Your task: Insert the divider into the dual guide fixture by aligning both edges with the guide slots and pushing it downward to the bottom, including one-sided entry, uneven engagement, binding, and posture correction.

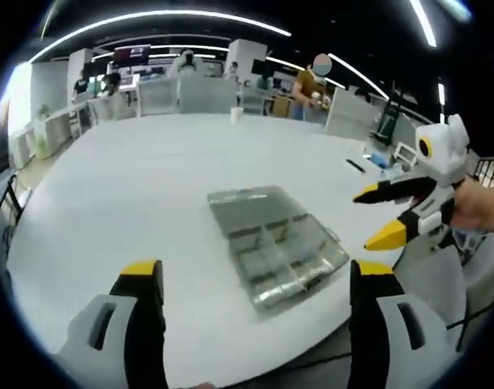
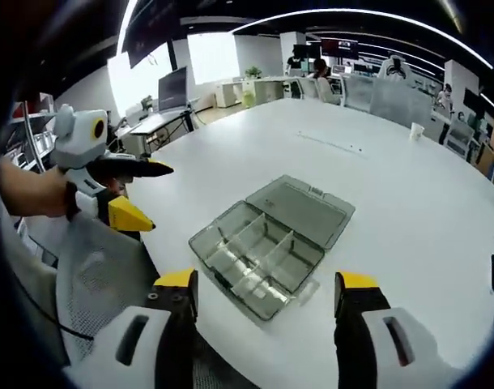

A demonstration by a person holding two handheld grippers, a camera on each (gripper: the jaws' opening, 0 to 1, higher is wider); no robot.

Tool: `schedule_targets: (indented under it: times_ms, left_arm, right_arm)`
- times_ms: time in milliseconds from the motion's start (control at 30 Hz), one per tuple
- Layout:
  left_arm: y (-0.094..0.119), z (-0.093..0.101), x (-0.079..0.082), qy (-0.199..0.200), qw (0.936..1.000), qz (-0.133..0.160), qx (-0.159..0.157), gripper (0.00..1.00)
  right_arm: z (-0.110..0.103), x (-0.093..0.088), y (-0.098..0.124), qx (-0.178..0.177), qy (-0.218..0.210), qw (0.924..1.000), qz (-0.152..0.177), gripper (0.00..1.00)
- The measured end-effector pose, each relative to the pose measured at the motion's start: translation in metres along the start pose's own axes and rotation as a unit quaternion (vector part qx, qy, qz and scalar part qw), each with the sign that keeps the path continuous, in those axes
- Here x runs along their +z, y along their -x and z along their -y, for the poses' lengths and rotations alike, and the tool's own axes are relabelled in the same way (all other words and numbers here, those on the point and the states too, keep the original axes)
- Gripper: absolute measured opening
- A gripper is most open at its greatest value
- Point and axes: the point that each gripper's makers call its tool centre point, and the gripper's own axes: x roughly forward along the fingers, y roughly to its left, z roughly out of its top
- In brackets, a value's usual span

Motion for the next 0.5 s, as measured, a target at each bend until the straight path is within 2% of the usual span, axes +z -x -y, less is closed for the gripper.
schedule_targets:
  times_ms: [367,500]
  left_arm:
    - [0.008,0.003,-0.006,0.013,0.9999,0.007,0.006,0.99]
    - [0.011,0.005,-0.010,0.013,0.9999,0.002,0.006,0.99]
  right_arm:
    - [0.005,-0.013,0.018,-0.024,-0.025,0.9993,0.015,0.68]
    - [0.007,-0.011,0.024,-0.036,-0.024,0.9987,0.028,0.74]
